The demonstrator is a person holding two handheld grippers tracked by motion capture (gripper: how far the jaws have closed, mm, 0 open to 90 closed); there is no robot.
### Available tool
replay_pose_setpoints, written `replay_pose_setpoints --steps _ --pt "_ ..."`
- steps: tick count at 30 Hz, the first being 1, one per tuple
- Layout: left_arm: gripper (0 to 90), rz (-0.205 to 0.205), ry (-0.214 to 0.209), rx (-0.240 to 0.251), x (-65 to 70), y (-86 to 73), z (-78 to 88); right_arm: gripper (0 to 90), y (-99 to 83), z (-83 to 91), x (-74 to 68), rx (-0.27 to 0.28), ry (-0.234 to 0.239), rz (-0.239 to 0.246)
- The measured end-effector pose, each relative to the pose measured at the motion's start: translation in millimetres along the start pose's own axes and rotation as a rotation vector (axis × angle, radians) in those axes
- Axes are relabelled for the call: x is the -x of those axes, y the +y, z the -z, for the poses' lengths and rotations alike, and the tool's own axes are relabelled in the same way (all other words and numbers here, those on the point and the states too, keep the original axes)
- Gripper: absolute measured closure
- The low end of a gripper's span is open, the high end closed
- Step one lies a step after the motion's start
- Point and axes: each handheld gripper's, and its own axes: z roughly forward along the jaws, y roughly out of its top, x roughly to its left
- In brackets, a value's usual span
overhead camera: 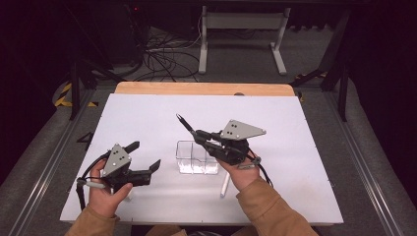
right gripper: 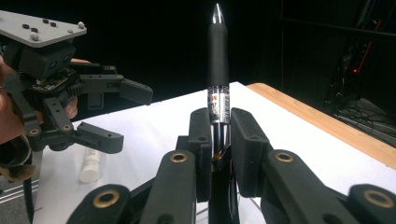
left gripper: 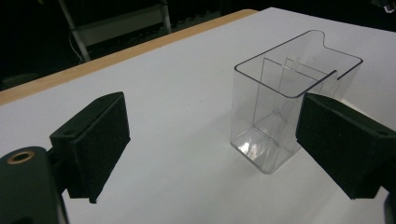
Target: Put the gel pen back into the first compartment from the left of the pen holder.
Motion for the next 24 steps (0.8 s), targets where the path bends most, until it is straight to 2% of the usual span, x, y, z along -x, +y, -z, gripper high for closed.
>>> replay_pose_setpoints --steps 10,24 --pt "10.4 0.004 -0.001 0.0 -1.1 -0.7 0.4 79.7 -1.8 -20.7 -1.1 0.021 0.002 -0.011" --pt "10.1 0.006 -0.002 0.001 -1.8 -1.4 0.7 79.5 -11.5 -51.6 -6.5 0.014 0.012 -0.039"
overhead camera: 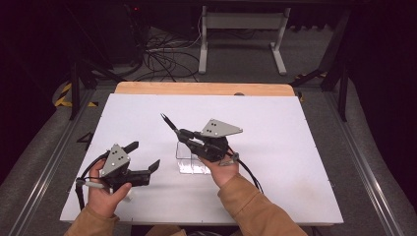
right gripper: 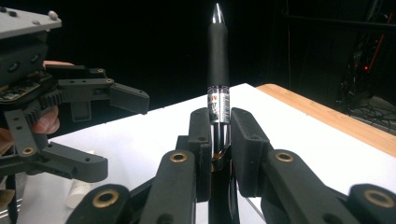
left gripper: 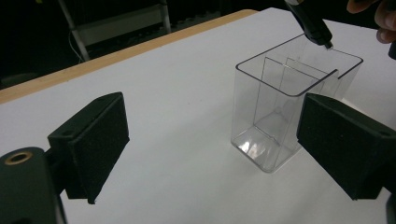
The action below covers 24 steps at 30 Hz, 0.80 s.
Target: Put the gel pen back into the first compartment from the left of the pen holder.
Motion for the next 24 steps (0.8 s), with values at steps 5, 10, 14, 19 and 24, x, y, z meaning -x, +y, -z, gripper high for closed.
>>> replay_pose_setpoints --steps 5,10,14,19,24 --pt "10.0 0.0 -0.002 0.0 -0.2 -0.1 0.1 79.5 -3.0 -6.7 -0.8 0.001 -0.005 -0.005" --pt "9.8 -0.005 -0.001 -0.004 -0.3 -0.2 0.2 79.5 -5.6 -13.0 -2.0 0.002 -0.004 -0.015" --pt "9.8 -0.005 -0.001 -0.003 -0.3 -0.4 -0.1 79.5 -7.7 -17.2 -3.8 -0.001 0.001 -0.023" --pt "9.8 -0.004 -0.008 -0.002 0.0 -0.4 0.2 79.5 -9.8 -20.5 -6.1 -0.006 0.006 -0.032" --pt "9.3 -0.004 -0.011 -0.001 0.0 -0.5 0.1 79.4 -11.7 -22.6 -6.8 -0.019 0.011 -0.038"
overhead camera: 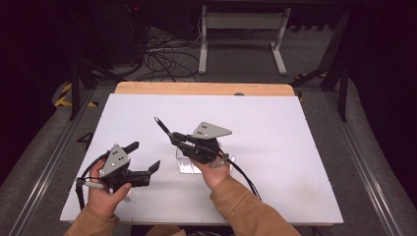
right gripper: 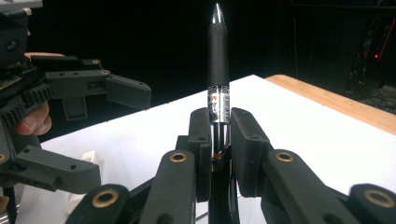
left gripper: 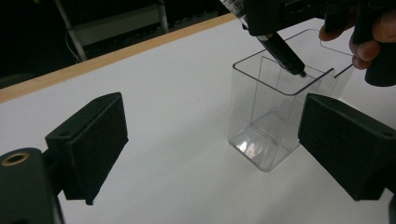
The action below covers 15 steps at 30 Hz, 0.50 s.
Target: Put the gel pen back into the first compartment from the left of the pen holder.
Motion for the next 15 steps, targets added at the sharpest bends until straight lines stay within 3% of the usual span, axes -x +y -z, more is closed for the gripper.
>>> replay_pose_setpoints --steps 15 --pt "9.1 0.0 0.002 -0.002 0.6 -0.4 -0.8 78.9 -4.7 6.7 1.9 -0.022 -0.016 0.001"
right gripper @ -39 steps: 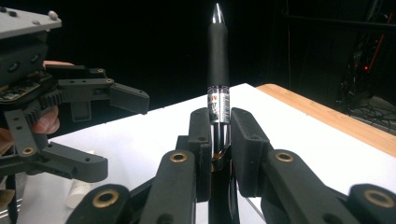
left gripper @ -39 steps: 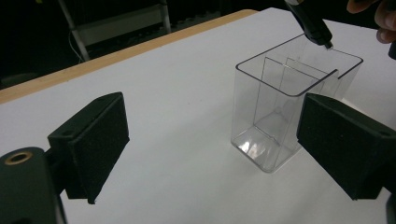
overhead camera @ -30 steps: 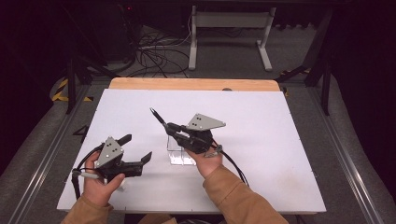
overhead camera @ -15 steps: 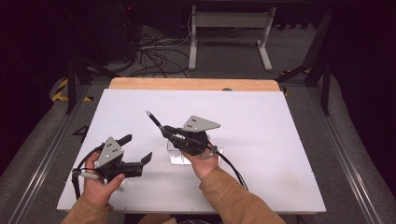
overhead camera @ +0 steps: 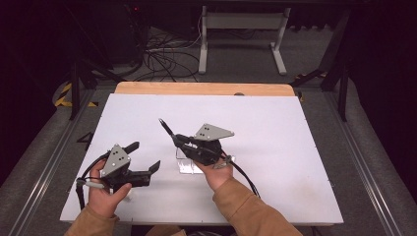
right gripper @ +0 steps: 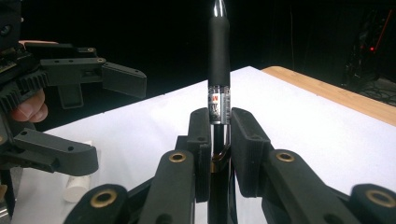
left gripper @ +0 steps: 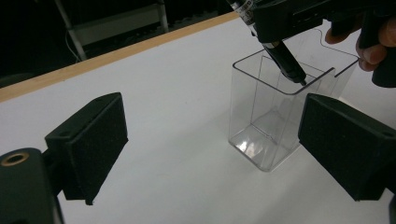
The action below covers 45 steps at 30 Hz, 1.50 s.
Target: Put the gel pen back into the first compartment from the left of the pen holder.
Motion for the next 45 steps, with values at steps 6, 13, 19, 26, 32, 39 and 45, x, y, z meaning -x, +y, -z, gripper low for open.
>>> replay_pose_setpoints --steps 6,13,19,26,32,39,45 --pt "9.1 0.002 0.001 0.002 -0.5 0.3 0.6 54.5 2.2 4.2 2.5 -0.018 -0.016 0.016" --pt "9.0 0.006 0.001 0.004 -1.5 0.1 1.6 19.5 13.3 23.1 12.2 -0.004 -0.052 -0.011" --pt "8.7 0.006 -0.001 0.004 -2.4 0.2 2.3 7.0 27.3 50.3 15.5 -0.015 -0.092 0.047" --pt "8.3 0.01 -0.001 0.005 -2.5 0.3 2.3 5.2 23.1 80.7 16.0 -0.055 -0.104 0.091" --pt "8.3 0.008 0.001 0.004 -2.7 0.7 1.6 3.4 17.4 95.4 16.9 -0.058 -0.108 0.084" --pt "8.3 0.012 0.0 0.008 -3.5 0.7 3.0 4.0 14.6 103.8 19.8 -0.035 -0.109 0.06" --pt "7.9 0.011 0.002 0.01 -4.9 0.8 4.8 4.5 10.9 114.5 23.1 -0.028 -0.137 0.017"
